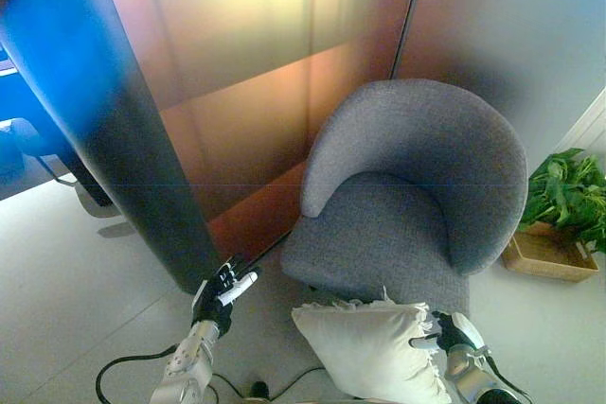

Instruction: Pick up the pillow and put it on the sofa.

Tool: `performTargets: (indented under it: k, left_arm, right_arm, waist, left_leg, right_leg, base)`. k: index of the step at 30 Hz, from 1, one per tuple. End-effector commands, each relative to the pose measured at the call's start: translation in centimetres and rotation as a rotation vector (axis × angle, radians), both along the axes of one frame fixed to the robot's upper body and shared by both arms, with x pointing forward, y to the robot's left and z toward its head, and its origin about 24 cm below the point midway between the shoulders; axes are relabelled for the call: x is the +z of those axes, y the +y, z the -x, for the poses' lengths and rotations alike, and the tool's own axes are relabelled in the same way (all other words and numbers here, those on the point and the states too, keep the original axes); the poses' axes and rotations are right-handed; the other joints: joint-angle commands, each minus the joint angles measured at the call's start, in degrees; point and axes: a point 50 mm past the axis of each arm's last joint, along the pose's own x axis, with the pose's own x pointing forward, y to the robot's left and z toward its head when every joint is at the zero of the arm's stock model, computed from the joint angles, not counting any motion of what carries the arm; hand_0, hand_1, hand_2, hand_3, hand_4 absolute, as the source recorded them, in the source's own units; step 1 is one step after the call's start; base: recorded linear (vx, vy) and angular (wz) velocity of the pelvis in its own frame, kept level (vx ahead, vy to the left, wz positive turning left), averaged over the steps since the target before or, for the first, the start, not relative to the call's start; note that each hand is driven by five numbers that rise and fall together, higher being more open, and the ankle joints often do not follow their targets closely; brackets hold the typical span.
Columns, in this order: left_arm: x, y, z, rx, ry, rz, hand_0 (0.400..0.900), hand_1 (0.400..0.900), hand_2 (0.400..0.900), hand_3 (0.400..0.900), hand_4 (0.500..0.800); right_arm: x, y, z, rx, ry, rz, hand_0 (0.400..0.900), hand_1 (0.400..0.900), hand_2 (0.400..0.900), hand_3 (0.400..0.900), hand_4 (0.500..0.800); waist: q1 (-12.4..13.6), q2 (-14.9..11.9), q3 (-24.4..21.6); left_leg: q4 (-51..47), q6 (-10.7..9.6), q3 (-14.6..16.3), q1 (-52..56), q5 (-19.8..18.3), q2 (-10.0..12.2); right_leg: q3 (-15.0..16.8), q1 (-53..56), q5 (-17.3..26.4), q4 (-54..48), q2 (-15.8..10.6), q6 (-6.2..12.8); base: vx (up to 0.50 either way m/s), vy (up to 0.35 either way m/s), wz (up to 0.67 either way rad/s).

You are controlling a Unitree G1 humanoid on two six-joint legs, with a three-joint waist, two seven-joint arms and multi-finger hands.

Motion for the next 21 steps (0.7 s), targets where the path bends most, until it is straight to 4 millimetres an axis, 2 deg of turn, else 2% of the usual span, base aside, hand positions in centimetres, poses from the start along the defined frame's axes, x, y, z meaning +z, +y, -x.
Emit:
performTargets:
  k: [1, 7, 21]
  left_arm:
    - [3.78, 0.39, -4.29, -0.023, -0.233, -0.042, 0.9, 0.9, 0.9, 0.9, 0.8]
    - [4.02, 0.29, -4.35, -0.026, -0.258, 0.005, 0.9, 0.9, 0.9, 0.9, 0.8]
    - [3.56, 0.83, -3.93, -0.034, -0.214, -0.031, 0.9, 0.9, 0.9, 0.9, 0.8]
  right_arm:
    - [2.86, -1.12, -4.63, 0.038, -0.151, 0.108, 0.9, 0.9, 0.9, 0.9, 0.8]
    - [2.71, -1.11, -4.46, 0.041, -0.142, 0.105, 0.9, 0.9, 0.9, 0.9, 0.8]
    - [2.39, -1.79, -3.99, -0.003, -0.111, 0.084, 0.9, 0.9, 0.9, 0.9, 0.8]
  waist:
    - [0.7, -1.3, 0.3]
    - [0.7, -1.3, 0.3]
    - [1.1, -1.2, 0.7]
  left_leg:
    - [0.2, -0.9, 0.4, 2.6, -2.4, 3.3]
    - [0.2, -0.9, 0.4, 2.6, -2.5, 3.4]
    - [0.2, -0.8, 0.1, 2.5, -2.5, 3.4]
  right_leg:
    - [0.9, 1.5, 0.0, 0.9, -7.1, 6.87]
    - [0.9, 1.4, 0.1, 0.8, -7.0, 6.84]
    - [1.0, 1.2, 0.0, 1.0, -7.3, 6.87]
  base:
    - [0.0, 0.0, 0.0]
    - [0.0, 0.0, 0.0]
    - [0.0, -0.001, 0.0]
